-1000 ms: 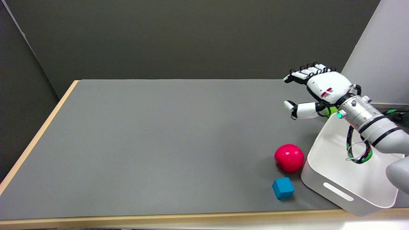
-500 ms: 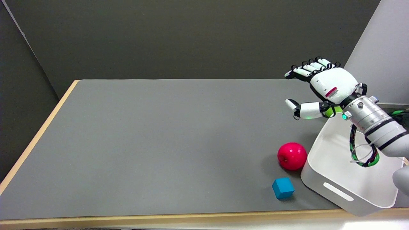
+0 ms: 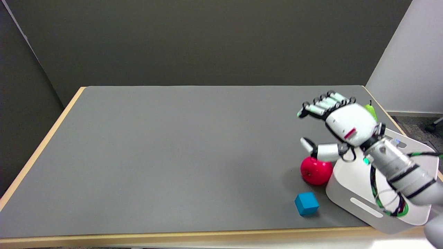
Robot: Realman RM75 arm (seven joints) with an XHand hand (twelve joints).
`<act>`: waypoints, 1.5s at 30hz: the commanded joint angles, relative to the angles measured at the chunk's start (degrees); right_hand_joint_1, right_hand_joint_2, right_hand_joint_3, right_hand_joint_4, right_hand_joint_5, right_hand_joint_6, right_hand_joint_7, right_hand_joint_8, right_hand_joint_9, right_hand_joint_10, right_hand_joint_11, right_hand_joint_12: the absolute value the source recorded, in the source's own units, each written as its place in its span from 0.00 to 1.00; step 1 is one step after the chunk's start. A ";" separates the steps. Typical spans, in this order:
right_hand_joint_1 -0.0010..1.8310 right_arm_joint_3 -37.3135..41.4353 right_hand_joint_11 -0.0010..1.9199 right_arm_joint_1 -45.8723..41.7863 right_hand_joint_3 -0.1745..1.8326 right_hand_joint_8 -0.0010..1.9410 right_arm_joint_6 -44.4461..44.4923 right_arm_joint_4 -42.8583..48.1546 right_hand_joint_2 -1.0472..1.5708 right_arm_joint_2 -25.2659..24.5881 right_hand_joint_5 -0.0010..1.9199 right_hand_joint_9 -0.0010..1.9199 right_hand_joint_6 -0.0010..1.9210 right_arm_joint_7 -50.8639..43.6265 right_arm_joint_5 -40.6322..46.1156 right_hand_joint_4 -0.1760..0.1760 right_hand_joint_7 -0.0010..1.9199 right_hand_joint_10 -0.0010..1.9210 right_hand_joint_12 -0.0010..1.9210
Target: Pick up the red apple.
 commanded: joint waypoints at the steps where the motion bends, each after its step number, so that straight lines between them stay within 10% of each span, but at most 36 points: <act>1: 0.18 -11.73 0.14 -6.11 0.56 0.36 15.03 -8.63 0.65 -1.53 0.23 0.24 0.47 -3.32 1.44 0.96 0.31 0.46 0.67; 19: 0.17 8.90 0.14 -6.44 0.56 0.33 -15.41 3.74 0.63 0.98 0.21 0.21 0.42 -9.82 4.53 0.92 0.28 0.44 0.68; 34: 0.14 9.38 0.14 -4.14 0.56 0.32 -18.66 4.77 0.63 4.48 0.21 0.21 0.41 -0.02 4.57 0.93 0.28 0.44 0.69; 45: 0.10 10.03 0.14 7.54 0.54 0.30 -31.89 4.32 0.64 20.75 0.20 0.21 0.42 10.71 16.44 0.94 0.28 0.45 0.73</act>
